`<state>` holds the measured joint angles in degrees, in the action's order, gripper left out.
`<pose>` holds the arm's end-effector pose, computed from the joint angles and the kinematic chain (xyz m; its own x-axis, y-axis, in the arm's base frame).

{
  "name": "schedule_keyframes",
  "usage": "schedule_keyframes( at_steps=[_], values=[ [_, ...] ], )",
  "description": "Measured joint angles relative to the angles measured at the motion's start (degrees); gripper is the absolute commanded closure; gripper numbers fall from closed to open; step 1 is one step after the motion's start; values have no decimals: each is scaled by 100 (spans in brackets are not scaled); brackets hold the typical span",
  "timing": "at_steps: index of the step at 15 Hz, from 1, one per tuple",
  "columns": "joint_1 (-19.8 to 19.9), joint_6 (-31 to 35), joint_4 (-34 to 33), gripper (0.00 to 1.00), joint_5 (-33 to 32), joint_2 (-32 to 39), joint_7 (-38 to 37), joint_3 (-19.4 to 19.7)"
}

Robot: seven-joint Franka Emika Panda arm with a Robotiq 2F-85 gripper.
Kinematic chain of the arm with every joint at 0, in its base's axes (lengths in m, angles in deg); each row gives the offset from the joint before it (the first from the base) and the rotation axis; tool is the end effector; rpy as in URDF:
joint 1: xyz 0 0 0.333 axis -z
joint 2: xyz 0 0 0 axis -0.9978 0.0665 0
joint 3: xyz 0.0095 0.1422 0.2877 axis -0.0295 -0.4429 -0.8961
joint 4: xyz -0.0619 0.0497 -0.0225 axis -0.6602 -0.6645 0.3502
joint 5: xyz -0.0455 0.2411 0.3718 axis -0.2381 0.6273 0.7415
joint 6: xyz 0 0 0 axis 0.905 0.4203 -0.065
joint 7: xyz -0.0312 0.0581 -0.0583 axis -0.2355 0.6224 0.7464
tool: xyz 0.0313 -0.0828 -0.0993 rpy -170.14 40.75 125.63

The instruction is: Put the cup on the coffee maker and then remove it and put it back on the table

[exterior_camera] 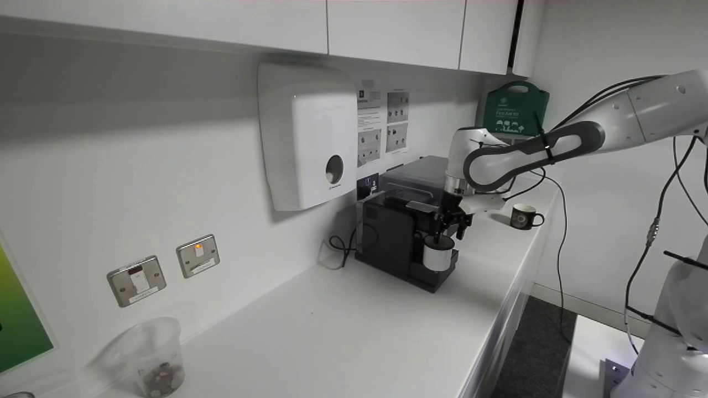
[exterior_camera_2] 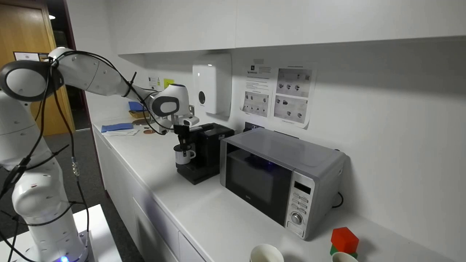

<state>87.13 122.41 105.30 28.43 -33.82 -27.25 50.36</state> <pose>0.5616 0.0106 0.3991 0.9242 -0.3777 0.0560 -0.3746 -0.9253 -0.0597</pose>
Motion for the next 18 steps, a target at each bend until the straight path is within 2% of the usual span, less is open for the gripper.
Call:
schedule_keyframes(
  at_steps=[12, 18],
  values=[
    [-8, 0, 375, 0, 0, -622, 89, -6],
    [-10, 1, 710, 0, 0, -1049, 626, -6]
  ],
)
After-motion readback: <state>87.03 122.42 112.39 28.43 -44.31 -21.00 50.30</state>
